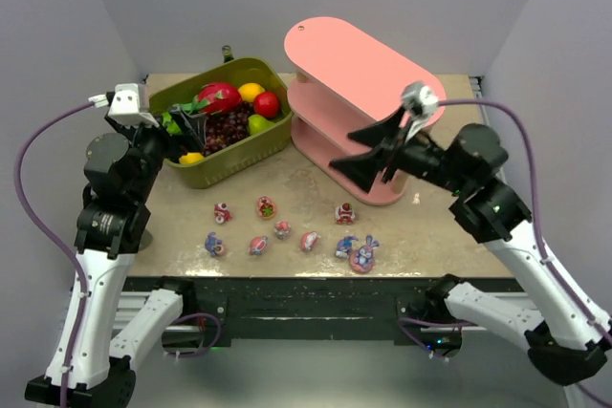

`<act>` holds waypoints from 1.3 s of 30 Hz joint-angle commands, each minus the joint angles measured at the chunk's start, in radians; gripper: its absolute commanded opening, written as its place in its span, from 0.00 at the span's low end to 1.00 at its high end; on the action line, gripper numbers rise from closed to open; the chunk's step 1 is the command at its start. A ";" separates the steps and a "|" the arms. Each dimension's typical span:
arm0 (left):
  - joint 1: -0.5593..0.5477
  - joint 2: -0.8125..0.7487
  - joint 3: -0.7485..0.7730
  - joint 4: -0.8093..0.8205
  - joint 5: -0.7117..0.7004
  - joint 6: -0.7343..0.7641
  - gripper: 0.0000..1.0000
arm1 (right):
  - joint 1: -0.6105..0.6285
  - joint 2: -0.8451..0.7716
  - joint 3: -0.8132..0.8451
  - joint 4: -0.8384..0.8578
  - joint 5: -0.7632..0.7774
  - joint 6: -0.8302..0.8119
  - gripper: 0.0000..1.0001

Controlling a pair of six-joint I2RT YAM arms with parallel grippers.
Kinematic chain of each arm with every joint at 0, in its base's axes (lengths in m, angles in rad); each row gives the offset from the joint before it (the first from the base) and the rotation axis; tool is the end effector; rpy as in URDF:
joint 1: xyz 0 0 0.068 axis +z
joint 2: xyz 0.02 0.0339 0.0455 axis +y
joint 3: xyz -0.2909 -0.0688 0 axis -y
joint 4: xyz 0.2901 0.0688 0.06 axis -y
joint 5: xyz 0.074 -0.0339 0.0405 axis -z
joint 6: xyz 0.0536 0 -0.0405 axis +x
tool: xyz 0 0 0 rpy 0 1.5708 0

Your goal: Place and organize the plastic toys onto the shelf

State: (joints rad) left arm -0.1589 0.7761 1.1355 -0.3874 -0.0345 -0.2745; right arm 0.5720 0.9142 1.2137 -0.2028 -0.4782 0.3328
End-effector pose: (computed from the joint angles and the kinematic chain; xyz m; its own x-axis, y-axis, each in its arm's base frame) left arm 0.1883 -0.0283 0.4719 -0.0602 -0.2647 -0.9624 0.1120 0.9563 -0.2700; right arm 0.1741 0.1414 0.4986 -0.2061 0.2123 -0.9552 -0.8447 0.4541 0.2832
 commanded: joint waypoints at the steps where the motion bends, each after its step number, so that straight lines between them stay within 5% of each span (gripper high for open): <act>1: 0.005 -0.011 -0.029 -0.001 0.030 0.020 1.00 | 0.285 0.044 -0.012 -0.041 0.101 -0.139 0.86; 6: 0.005 -0.026 -0.060 -0.002 0.028 0.017 0.99 | 0.578 0.120 -0.051 -0.064 0.367 -0.189 0.85; 10: 0.005 -0.026 -0.072 -0.008 0.030 0.015 0.99 | 0.667 0.208 -0.092 -0.063 0.507 -0.193 0.85; 26: 0.005 -0.024 -0.102 -0.019 0.070 0.008 0.99 | 0.677 0.538 -0.166 0.062 0.688 -0.265 0.86; 39: 0.005 0.008 -0.115 -0.013 0.082 0.023 1.00 | 0.540 0.683 -0.192 0.144 0.593 -0.382 0.66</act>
State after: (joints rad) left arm -0.1589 0.7792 1.0256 -0.4278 0.0288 -0.2691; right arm 1.1488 1.5867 1.0149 -0.1318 0.1627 0.0162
